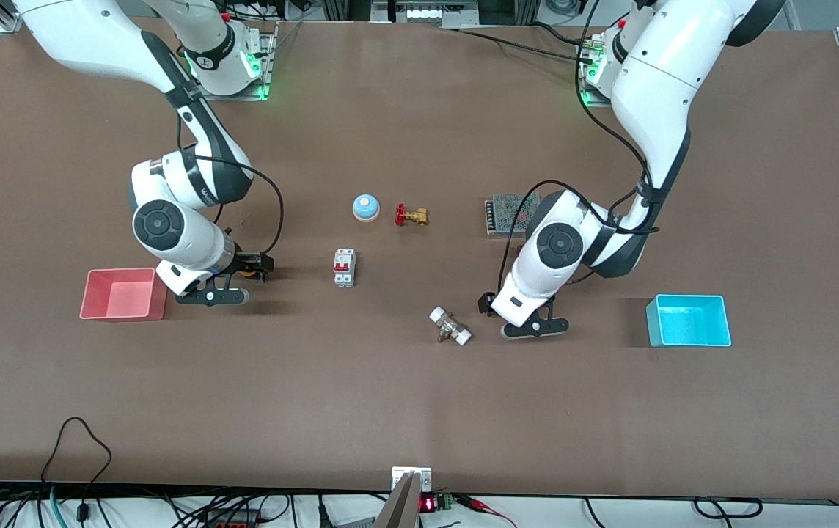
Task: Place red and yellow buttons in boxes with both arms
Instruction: 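Grasp the yellow button with the right gripper while the left gripper grasps the red button, then carry the red button over the cyan box with the left gripper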
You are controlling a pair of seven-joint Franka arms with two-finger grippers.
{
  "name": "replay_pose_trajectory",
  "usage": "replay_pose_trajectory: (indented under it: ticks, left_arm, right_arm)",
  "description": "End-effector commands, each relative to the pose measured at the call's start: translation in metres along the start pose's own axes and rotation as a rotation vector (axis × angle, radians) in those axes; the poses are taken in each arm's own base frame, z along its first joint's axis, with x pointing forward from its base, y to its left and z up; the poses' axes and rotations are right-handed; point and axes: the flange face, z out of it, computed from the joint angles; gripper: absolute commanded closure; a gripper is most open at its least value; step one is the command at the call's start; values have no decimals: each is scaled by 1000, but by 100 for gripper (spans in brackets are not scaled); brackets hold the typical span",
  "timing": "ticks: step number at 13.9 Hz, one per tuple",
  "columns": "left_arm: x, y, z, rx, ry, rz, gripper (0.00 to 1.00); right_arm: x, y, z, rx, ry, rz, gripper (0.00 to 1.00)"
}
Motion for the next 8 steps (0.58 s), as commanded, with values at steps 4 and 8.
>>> replay_pose_trajectory:
  ticks: [4,8]
  left_arm:
    - [-4,-2,6,30,-2,2,72]
    - [14,-16,-44,60,3,-20,85]
  right_arm:
    - [-8,-6,40,-20,35,-65,0]
    - [-8,-6,46,-17,32,-65,0]
